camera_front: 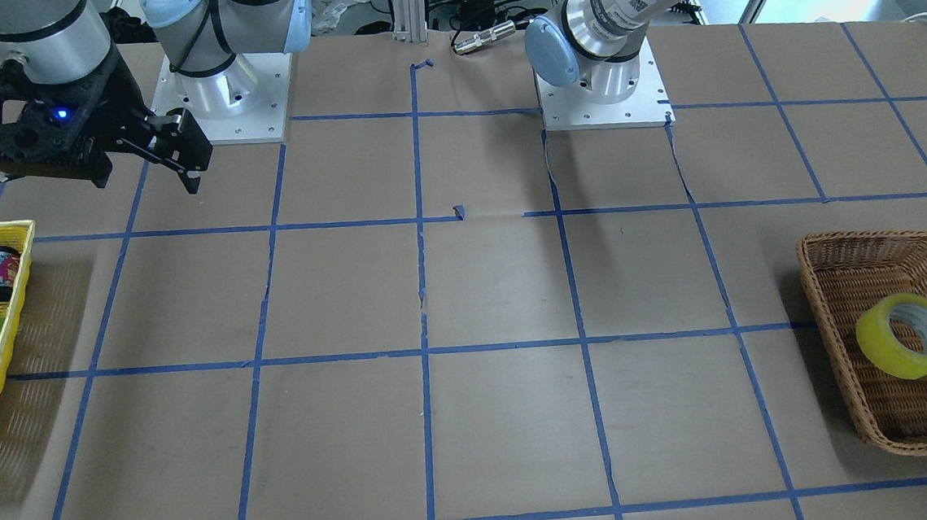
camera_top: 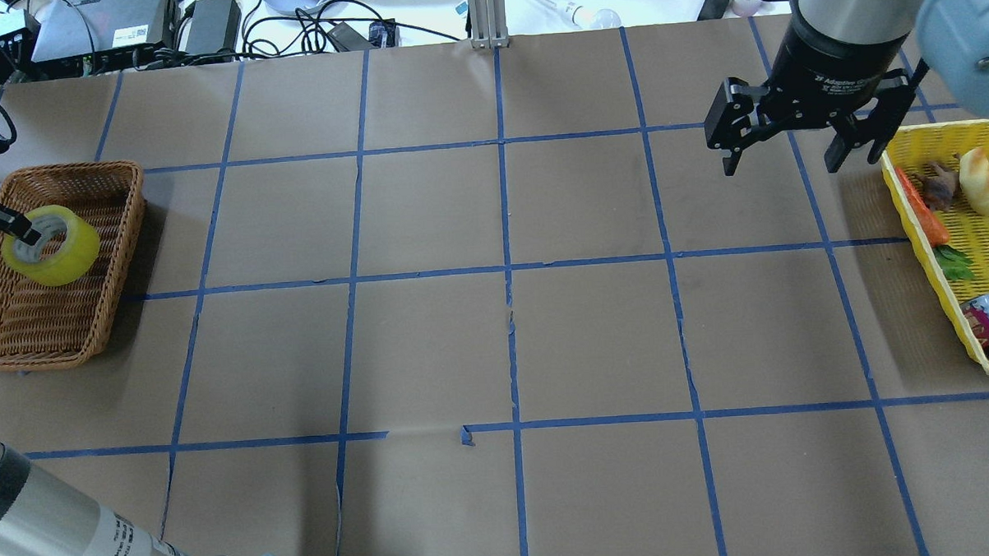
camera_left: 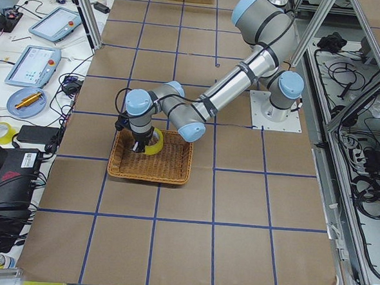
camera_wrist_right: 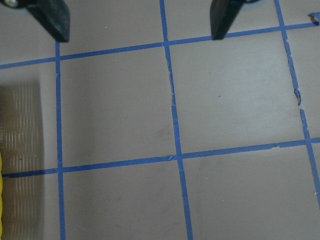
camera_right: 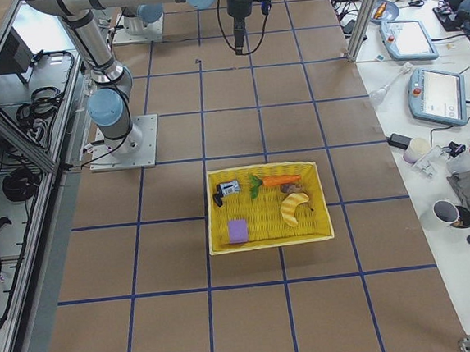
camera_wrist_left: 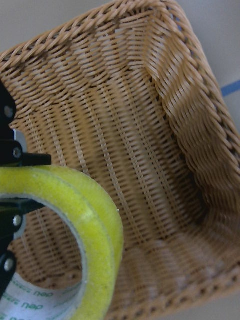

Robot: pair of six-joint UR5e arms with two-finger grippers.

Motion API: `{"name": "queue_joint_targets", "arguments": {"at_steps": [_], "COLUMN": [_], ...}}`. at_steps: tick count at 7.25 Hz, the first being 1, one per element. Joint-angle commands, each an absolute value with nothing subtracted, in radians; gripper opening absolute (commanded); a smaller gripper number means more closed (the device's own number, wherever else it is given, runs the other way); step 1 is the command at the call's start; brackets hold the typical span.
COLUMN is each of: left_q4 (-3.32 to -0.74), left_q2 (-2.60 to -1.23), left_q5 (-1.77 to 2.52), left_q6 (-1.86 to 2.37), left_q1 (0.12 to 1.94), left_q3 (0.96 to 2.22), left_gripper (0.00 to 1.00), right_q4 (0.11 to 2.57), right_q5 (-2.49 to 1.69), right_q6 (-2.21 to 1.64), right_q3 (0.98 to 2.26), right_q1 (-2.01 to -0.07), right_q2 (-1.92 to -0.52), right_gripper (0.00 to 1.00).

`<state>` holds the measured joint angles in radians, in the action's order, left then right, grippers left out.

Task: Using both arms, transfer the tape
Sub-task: 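Carry the tape roll into the wicker basket with the left gripper, then open the left gripper and release the tape roll in the basket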

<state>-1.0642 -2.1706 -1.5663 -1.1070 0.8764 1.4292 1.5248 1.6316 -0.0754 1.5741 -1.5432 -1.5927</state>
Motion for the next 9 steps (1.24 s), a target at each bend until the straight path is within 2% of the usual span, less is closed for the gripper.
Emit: {"name": "queue_joint_targets", "arguments": {"at_steps": [1, 3, 6, 9], "left_q4": [-1.049, -1.052, -1.219, -1.316], "left_q2": [-2.184, -2.149, -1.999, -1.794], "left_q5": [-1.559, -1.572, -1.58, -1.563], "left_q6": [-1.1, -1.101, -0.972, -0.545], "left_q1": [0.873, 0.891, 1.027, 1.28], "left_q3": [1.456, 1.47, 1.48, 1.615], "left_gripper": [0.63, 0.74, 0.75, 0.75], "right_q4": [1.525, 1.526, 1.526, 1.526], "right_q5": [1.631, 1.62, 1.628, 1.629], "right_q6": [-0.077, -0.078, -0.075, -0.075], "right_q3": [1.575, 1.574, 1.575, 1.575], "right_q1": [-1.543, -1.543, -1.543, -1.543], "right_q2": [-1.591, -1.592, -1.589, -1.588], "right_gripper": [1.0, 1.0, 1.0, 1.0]}}
